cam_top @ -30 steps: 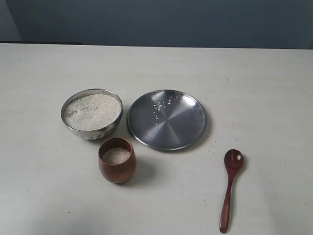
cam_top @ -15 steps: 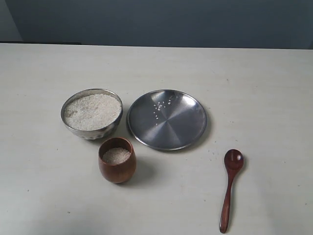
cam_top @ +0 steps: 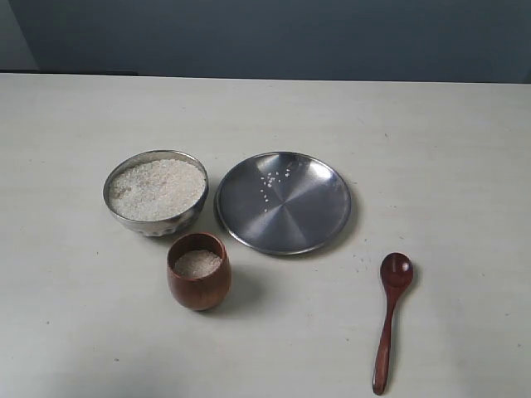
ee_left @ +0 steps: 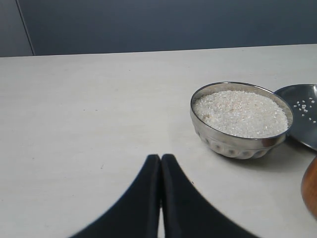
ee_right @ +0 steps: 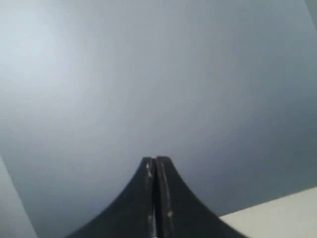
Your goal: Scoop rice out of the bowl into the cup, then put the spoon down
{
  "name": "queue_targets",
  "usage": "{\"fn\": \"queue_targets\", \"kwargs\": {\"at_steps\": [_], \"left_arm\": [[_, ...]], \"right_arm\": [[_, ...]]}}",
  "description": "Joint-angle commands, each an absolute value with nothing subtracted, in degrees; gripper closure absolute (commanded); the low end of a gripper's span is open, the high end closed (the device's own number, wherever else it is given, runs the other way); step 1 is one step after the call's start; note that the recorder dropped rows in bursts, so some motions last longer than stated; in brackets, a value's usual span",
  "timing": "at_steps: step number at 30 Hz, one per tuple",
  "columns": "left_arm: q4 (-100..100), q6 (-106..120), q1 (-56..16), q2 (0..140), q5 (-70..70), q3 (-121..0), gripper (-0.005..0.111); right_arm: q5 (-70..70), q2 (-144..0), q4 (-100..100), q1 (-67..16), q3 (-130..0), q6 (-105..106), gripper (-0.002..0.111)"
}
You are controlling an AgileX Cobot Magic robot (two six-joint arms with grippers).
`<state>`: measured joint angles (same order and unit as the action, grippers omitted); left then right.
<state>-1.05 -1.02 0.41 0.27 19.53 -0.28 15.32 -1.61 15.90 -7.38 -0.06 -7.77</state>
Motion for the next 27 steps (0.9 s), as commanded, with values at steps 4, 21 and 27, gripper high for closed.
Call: {"fn": "queue_targets", "kwargs": {"at_steps": [4,21,27], "left_arm": [[-1.0,-1.3,0.5,0.0,19.2,0.0,0.106],[-1.0,-1.3,0.5,0.0,19.2,0.0,0.106],[-1.0,-1.3,0.5,0.0,19.2,0.0,0.106]], "right_arm": [[-3.6,-3.0,18.4,-7.5,0.0,-9.8,0.108],[-26.7,-28.1,11.5,-7.5,-21.1,1.8,0.108],[-34.9,-42.0,18.6,-7.6,-25.5,8.8,0.108]]}}
